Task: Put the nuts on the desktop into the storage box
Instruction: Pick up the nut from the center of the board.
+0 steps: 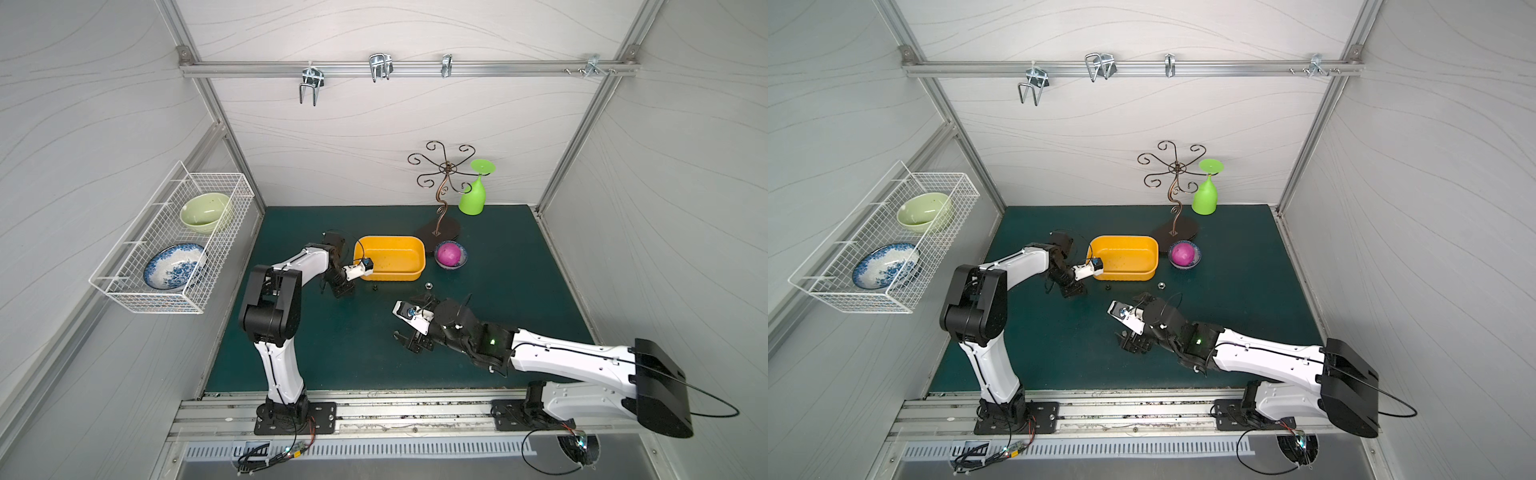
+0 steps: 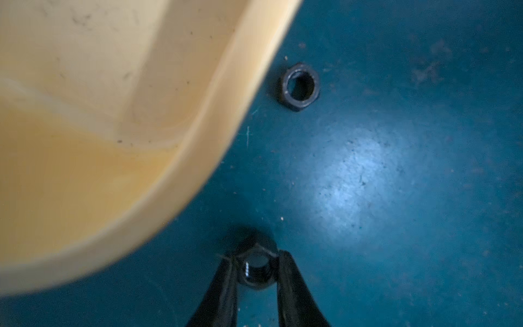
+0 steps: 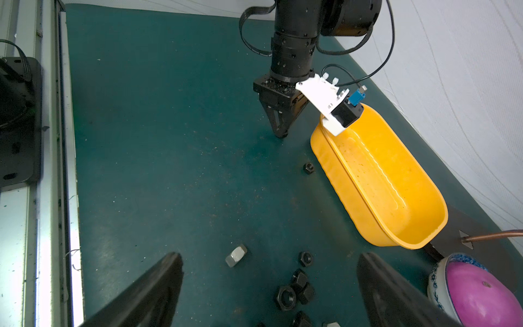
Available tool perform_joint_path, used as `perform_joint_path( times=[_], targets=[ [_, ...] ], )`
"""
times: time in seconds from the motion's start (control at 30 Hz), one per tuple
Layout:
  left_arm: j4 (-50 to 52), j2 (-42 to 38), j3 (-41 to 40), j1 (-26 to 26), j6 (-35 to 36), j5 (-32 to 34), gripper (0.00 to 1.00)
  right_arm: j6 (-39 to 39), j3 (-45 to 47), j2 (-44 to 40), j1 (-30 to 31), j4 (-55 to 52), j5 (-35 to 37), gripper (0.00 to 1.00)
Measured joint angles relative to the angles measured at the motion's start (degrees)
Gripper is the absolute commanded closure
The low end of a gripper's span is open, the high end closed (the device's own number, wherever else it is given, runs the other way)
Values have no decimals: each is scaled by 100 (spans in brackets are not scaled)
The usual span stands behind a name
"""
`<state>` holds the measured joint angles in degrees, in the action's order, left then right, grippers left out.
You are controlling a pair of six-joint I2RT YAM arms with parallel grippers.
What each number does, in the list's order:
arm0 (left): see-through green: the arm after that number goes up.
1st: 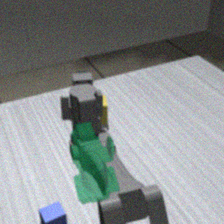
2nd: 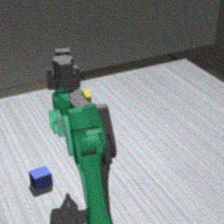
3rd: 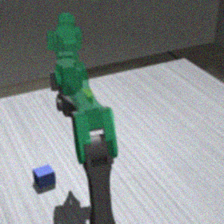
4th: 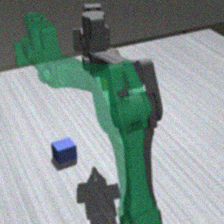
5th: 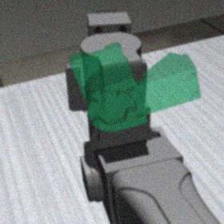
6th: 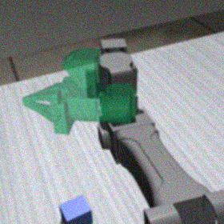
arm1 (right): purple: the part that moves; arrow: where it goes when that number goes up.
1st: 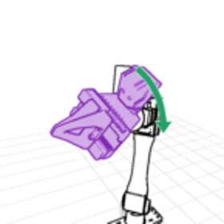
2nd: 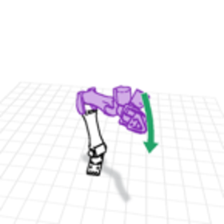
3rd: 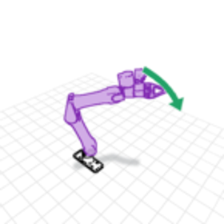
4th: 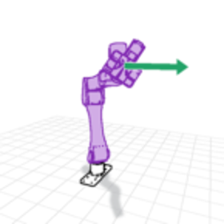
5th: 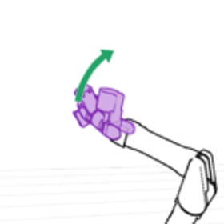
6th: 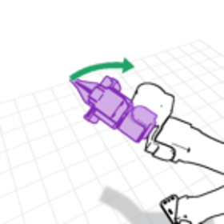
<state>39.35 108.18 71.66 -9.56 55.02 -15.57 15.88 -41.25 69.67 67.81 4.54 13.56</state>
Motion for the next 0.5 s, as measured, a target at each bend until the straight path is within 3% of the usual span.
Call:
perform_joint_path(
  times=[0.27,0.5],
  targets=[
    [540,-691,39,0,-76,-168,81,-157,-529,472,0,-297,310,1],
    [1191,-1088,693,0,-407,-573,80,-326,-691,584,61,-350,367,1]
  ],
)
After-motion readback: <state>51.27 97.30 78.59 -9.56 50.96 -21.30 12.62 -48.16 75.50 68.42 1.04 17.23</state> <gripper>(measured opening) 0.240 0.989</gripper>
